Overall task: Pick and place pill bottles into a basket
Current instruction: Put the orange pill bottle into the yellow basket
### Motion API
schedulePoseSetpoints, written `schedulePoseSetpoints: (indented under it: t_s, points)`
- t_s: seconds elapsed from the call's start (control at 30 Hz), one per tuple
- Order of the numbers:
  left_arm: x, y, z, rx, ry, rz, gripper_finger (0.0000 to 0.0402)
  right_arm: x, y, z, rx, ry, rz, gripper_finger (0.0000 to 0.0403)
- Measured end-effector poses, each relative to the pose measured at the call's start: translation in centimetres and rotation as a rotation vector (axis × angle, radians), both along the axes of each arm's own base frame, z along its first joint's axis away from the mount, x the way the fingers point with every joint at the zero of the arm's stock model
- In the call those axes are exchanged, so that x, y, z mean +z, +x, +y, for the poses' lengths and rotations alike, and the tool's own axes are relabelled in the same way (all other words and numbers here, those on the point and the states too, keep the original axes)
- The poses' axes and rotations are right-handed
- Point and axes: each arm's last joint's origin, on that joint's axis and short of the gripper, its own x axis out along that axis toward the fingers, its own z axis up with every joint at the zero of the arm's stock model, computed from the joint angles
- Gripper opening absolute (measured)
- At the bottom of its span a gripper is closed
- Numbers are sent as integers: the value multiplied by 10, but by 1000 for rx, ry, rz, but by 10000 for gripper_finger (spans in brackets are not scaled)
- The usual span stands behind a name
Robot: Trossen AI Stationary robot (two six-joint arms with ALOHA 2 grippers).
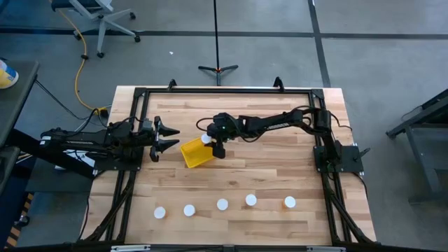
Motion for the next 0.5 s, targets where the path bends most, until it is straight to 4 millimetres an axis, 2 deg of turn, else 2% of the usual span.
schedulePoseSetpoints:
  t_s: [0.13,0.5]
  points:
    - [0,0,0,0,0,0,227,0,0,0,9,6,-1,196]
    - [0,0,0,2,0,0,227,0,0,1,35,18,-7,266]
